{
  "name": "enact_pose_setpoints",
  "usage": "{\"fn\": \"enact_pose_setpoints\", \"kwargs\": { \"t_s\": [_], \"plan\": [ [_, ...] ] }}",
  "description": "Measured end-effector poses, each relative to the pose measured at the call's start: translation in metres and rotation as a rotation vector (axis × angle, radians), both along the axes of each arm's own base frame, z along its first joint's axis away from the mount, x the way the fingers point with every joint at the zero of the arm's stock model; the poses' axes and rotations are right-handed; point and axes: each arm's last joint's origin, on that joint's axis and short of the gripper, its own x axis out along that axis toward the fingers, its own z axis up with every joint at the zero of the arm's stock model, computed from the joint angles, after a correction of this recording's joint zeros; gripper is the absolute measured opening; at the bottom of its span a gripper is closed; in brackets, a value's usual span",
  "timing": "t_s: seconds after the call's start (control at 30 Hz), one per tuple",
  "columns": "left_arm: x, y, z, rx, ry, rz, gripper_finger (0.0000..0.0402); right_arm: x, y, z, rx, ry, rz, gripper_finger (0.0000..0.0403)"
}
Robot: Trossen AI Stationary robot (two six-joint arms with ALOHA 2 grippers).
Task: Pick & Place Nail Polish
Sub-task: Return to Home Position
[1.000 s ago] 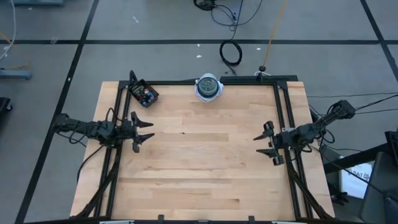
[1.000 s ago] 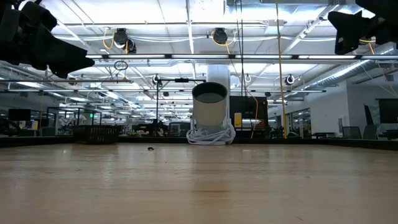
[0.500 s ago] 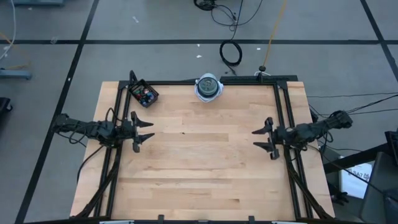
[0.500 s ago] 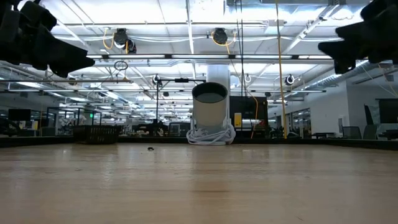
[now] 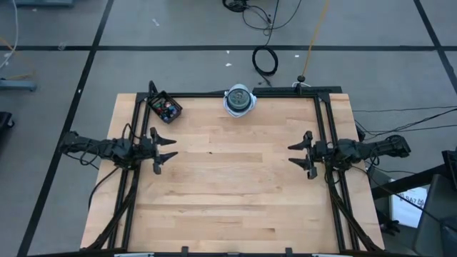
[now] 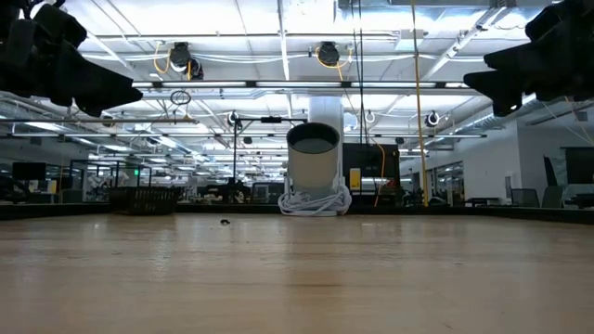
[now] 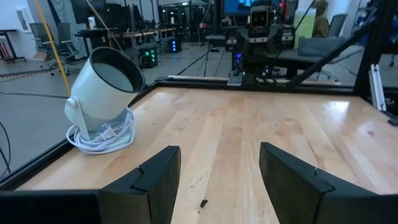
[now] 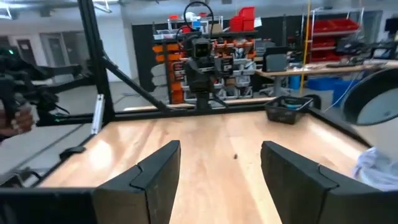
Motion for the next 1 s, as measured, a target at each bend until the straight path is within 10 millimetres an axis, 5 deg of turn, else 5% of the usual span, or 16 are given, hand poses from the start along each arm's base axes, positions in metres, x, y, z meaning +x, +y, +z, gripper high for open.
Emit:
{"fn": "enact_pose_setpoints", "kwargs": {
  "t_s": [0.3,1.0],
  "plan": [
    [0.0002,0.0000,-0.0003,0.088,0.020,-0.005,0.0214,0.0013,-0.0001,-0.0015,-0.153,0.025,-0.005,0.0210],
    [0.0003,0.0000,-0.0002,0.082,0.018,-0.004,0.0214,0.0046,0.0005,-0.0043,-0.167,0.064,-0.002,0.0210]
  ]
}}
